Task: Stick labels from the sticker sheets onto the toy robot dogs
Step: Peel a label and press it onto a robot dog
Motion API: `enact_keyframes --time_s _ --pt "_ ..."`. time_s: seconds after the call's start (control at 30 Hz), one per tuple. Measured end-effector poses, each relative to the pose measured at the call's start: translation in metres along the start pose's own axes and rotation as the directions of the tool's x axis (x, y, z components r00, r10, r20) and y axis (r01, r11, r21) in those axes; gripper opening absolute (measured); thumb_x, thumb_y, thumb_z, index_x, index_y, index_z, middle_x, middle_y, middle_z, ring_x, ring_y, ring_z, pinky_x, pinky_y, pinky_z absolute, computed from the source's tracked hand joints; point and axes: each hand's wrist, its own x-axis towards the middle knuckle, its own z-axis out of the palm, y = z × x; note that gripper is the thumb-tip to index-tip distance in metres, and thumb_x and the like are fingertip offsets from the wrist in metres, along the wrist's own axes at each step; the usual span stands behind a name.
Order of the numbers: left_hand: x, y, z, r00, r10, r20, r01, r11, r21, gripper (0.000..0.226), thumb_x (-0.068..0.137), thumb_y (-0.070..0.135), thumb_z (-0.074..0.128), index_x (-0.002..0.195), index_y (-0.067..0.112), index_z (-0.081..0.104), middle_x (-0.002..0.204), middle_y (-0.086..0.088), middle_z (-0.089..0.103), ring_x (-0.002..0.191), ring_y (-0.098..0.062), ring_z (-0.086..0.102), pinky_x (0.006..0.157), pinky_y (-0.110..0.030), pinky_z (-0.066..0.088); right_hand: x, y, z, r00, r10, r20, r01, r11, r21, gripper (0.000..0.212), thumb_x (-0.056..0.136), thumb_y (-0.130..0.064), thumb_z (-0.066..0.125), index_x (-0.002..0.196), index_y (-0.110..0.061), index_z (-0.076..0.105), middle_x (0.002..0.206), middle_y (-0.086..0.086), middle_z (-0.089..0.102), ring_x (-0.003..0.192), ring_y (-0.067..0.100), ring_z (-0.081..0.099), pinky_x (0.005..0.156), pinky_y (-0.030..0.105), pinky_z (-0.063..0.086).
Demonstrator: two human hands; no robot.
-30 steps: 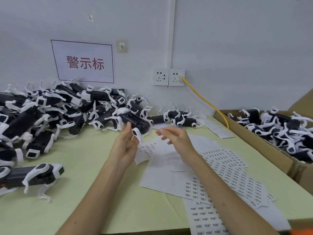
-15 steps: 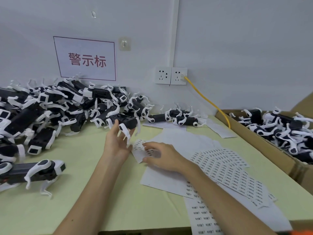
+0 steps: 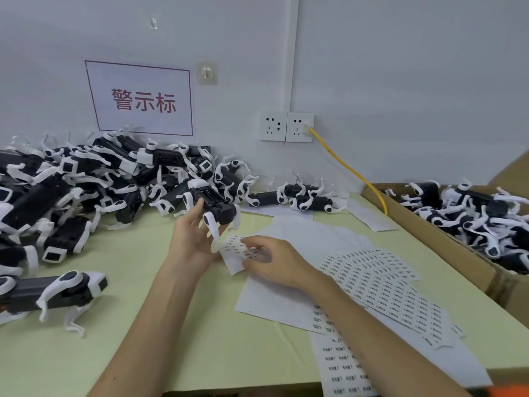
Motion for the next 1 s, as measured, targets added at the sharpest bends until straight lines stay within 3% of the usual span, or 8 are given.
enact_keyframes --time_s 0.1,0.23,0.37,0.43,0.53,0.73,1.0 --pt "0.001 -0.003 0.0 0.998 -0.029 0.047 0.03 0.999 -0.03 0.036 0.095 0.043 0.066 0.123 0.019 0.069 0.118 -0.003 0.071 0.09 -0.024 0.078 0.094 -0.05 0.045 0.001 0.0 0.0 1.0 -0.017 -0.019 0.017 0.999 0.039 0.049 0.091 -0.037 0.073 0.138 -0.029 0.062 0.137 -0.01 0.063 0.127 0.007 0.056 0.112 0.033 0.041" --pt "0.002 -0.005 0.002 0.985 -0.009 0.17 0.018 0.999 -0.051 0.035 0.094 0.041 0.066 0.117 0.014 0.071 0.114 -0.006 0.075 0.092 -0.028 0.077 0.105 -0.052 0.044 0.001 -0.003 0.0 0.992 -0.044 -0.116 0.063 0.984 0.166 0.034 0.094 -0.029 0.072 0.127 -0.026 0.069 0.122 -0.016 0.069 0.111 -0.003 0.061 0.09 0.009 0.042" --pt "0.001 -0.008 0.004 0.968 0.01 0.251 0.006 0.998 -0.063 0.039 0.093 0.04 0.067 0.118 0.011 0.073 0.114 -0.009 0.077 0.098 -0.029 0.077 0.101 -0.054 0.05 0.002 -0.007 -0.003 0.964 -0.013 -0.267 0.103 0.94 0.326 0.014 0.095 -0.02 0.071 0.108 -0.026 0.074 0.106 -0.017 0.073 0.096 0.003 0.068 0.083 0.022 0.053" --pt "0.001 -0.01 0.004 0.964 0.013 0.267 0.004 0.998 -0.063 0.034 0.089 0.039 0.068 0.106 0.012 0.081 0.113 -0.01 0.077 0.097 -0.029 0.077 0.094 -0.053 0.055 0.002 -0.009 -0.005 0.949 -0.008 -0.315 0.126 0.926 0.356 0.014 0.093 -0.017 0.073 0.103 -0.027 0.073 0.101 -0.015 0.074 0.085 0.004 0.069 0.076 0.018 0.053" --pt "0.002 -0.013 0.004 0.959 0.014 0.284 0.007 0.997 -0.071 0.03 0.09 0.037 0.067 0.096 0.013 0.084 0.114 -0.011 0.077 0.096 -0.03 0.077 0.099 -0.055 0.053 0.0 -0.011 -0.005 0.938 -0.003 -0.348 0.143 0.914 0.379 0.019 0.09 -0.017 0.078 0.098 -0.033 0.071 0.099 -0.012 0.074 0.075 0.01 0.071 0.072 0.016 0.052" --pt "0.001 -0.013 0.008 0.952 0.033 0.303 0.008 0.991 -0.134 0.033 0.093 0.035 0.066 0.103 0.008 0.082 0.122 -0.015 0.074 0.108 -0.032 0.074 0.094 -0.065 0.053 0.001 -0.011 -0.005 0.913 0.021 -0.407 0.139 0.922 0.361 0.02 0.084 -0.021 0.084 0.093 -0.033 0.071 0.095 -0.01 0.076 0.07 0.014 0.074 0.067 0.015 0.051" --pt "0.0 -0.012 0.009 0.937 0.039 0.348 0.028 0.982 -0.187 0.045 0.101 0.039 0.056 0.135 0.01 0.063 0.133 -0.012 0.07 0.129 -0.033 0.063 0.108 -0.066 0.043 0.0 -0.012 -0.005 0.891 0.017 -0.455 0.175 0.91 0.376 0.021 0.08 -0.021 0.087 0.087 -0.033 0.072 0.085 -0.011 0.076 0.063 0.014 0.074 0.062 0.017 0.053"
